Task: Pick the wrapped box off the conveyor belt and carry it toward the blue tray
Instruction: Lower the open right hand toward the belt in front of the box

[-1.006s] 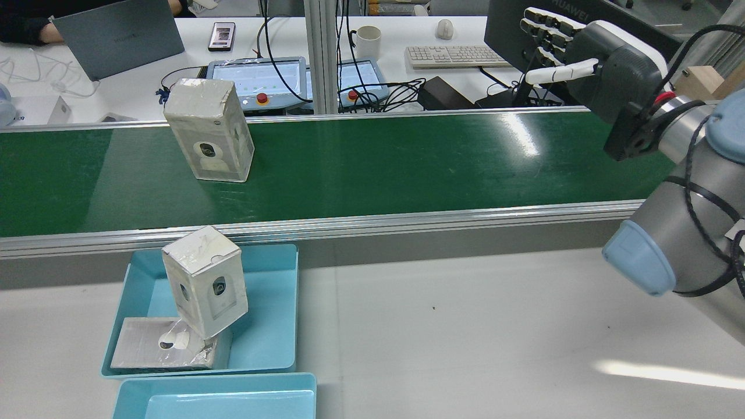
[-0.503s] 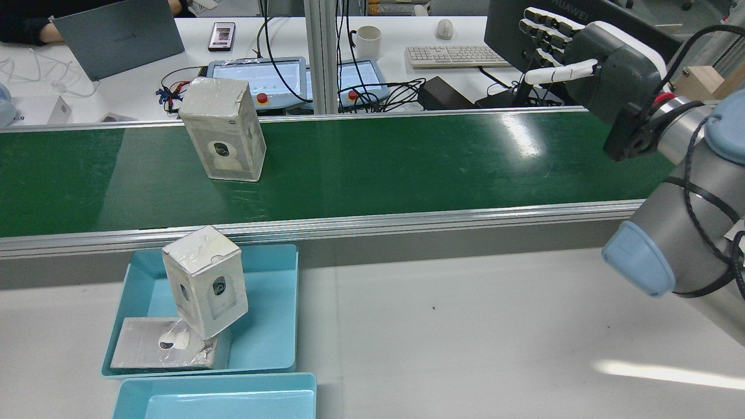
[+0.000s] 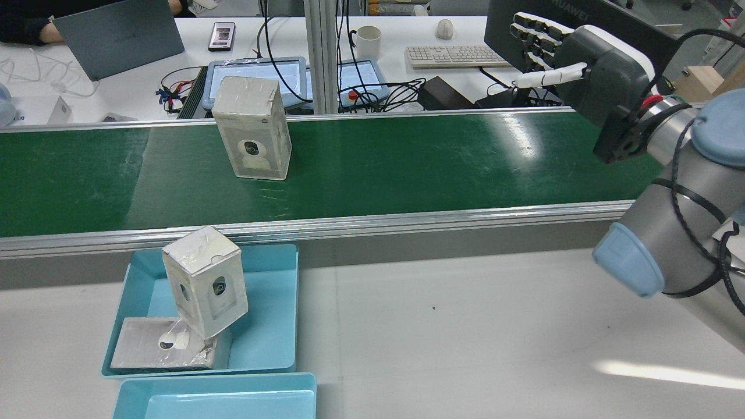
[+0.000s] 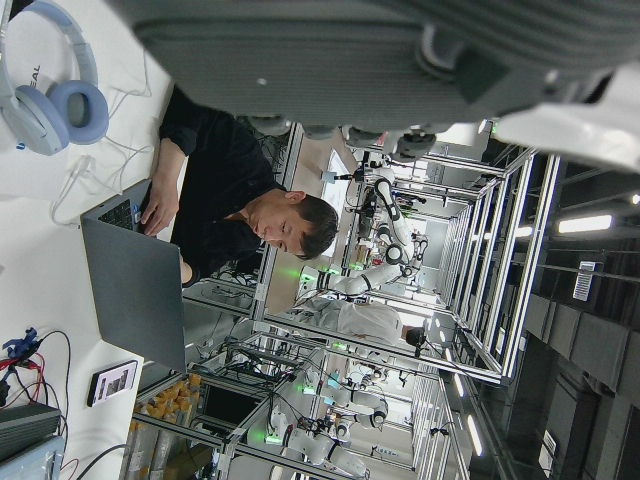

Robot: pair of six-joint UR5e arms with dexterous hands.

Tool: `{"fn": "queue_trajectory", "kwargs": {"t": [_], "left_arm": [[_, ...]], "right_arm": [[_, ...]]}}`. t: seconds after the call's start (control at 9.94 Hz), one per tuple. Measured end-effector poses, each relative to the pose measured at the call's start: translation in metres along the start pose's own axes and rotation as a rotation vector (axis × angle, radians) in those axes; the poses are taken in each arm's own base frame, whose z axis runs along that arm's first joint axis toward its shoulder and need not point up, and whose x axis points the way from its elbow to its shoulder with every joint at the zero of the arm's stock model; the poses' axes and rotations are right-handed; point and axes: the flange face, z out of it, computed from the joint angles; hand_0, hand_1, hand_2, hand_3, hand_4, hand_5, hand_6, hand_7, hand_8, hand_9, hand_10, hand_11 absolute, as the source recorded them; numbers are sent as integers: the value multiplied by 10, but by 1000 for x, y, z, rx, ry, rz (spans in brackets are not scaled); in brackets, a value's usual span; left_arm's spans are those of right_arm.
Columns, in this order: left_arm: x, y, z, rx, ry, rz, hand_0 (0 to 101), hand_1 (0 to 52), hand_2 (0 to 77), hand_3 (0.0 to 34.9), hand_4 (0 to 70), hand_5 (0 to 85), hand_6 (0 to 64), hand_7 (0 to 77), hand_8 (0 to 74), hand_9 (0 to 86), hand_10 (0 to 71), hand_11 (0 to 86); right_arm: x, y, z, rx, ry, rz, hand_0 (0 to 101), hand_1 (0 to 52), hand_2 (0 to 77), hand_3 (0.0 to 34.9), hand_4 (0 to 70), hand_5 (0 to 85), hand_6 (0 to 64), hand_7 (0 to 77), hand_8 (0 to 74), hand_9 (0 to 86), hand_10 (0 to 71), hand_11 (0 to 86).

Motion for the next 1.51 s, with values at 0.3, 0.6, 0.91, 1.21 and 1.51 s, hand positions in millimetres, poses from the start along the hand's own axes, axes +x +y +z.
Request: {"fn": "queue_trajectory", "kwargs": {"t": [0.3,0.6,0.91,1.21,1.51], "left_arm": [[0,0,0,0,0,0,0,0,5,0,0,11,0,0,0,0,5,0],[0,0,0,0,0,0,0,0,11,0,0,11,0,0,0,0,5,0],[0,0,0,0,0,0,0,0,11,0,0,11,0,5,0,0,5,0],[0,0,0,0,0,0,0,0,11,0,0,11,0,0,0,0,0,0],[0,0,0,0,0,0,0,0,11,0,0,11,0,0,0,0,0,0]], "right_arm": [[49,15,19,-8,23,11,467,131,125,66,33,93,0,16,0,16,5,11],[106,45,29,-58,2,4,467,131,125,81,33,93,0,16,0,16,0,11],[119,59,35,-106,-47,-69,467,131,125,67,27,33,0,5,0,16,0,16],[127,57,40,-93,-75,-117,466,147,114,67,11,11,0,5,0,16,0,16],[144,49,46,-77,-76,-127,466,147,125,67,11,11,0,5,0,16,0,11]]}}
